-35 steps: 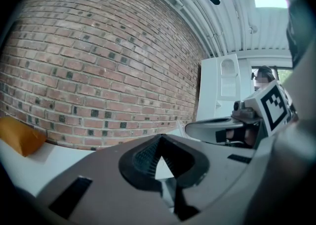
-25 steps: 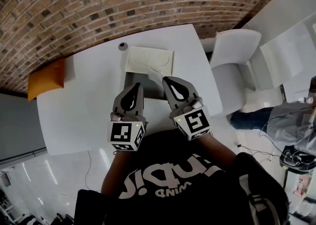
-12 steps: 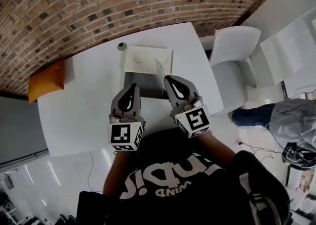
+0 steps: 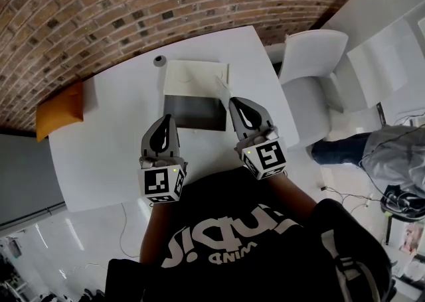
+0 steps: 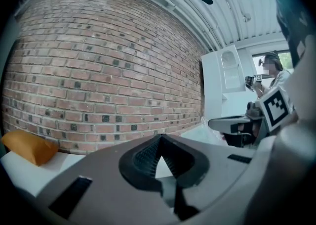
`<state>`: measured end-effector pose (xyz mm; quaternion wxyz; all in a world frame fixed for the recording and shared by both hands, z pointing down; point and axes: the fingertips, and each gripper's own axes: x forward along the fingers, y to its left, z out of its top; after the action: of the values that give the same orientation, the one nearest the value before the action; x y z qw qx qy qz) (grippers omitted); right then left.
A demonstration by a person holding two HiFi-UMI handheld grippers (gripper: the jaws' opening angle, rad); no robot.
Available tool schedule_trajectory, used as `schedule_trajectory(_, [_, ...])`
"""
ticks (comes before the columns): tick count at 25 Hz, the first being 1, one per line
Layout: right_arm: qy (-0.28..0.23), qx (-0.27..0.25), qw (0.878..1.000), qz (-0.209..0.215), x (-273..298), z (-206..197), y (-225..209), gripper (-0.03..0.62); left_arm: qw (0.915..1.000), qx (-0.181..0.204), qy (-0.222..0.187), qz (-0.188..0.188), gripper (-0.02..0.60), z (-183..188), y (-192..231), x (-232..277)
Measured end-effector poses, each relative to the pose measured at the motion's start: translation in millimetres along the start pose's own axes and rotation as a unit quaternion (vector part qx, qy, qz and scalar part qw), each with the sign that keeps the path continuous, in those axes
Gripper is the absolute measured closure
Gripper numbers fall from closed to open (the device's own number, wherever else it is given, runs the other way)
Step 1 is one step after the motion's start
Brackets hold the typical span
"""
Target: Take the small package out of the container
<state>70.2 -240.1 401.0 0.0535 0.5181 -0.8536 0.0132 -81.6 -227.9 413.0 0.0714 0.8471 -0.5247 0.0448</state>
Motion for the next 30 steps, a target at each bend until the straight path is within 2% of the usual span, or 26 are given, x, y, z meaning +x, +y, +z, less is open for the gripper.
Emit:
schedule_trajectory(13, [-0.008,0.009,1.000,-0.011,-5.8,0.2,-8.9,0.595,0.9999,-0.001,-0.007,0.015,0.577,3.0,4.6,-4.2])
schedule_trajectory(30, [-0.012,0.005,1.000,-0.002,-6.8,3.7,-3.3,0.595,0.9998,-0.009,-0.007,0.018,0.577,5.0,2.2,-5.5])
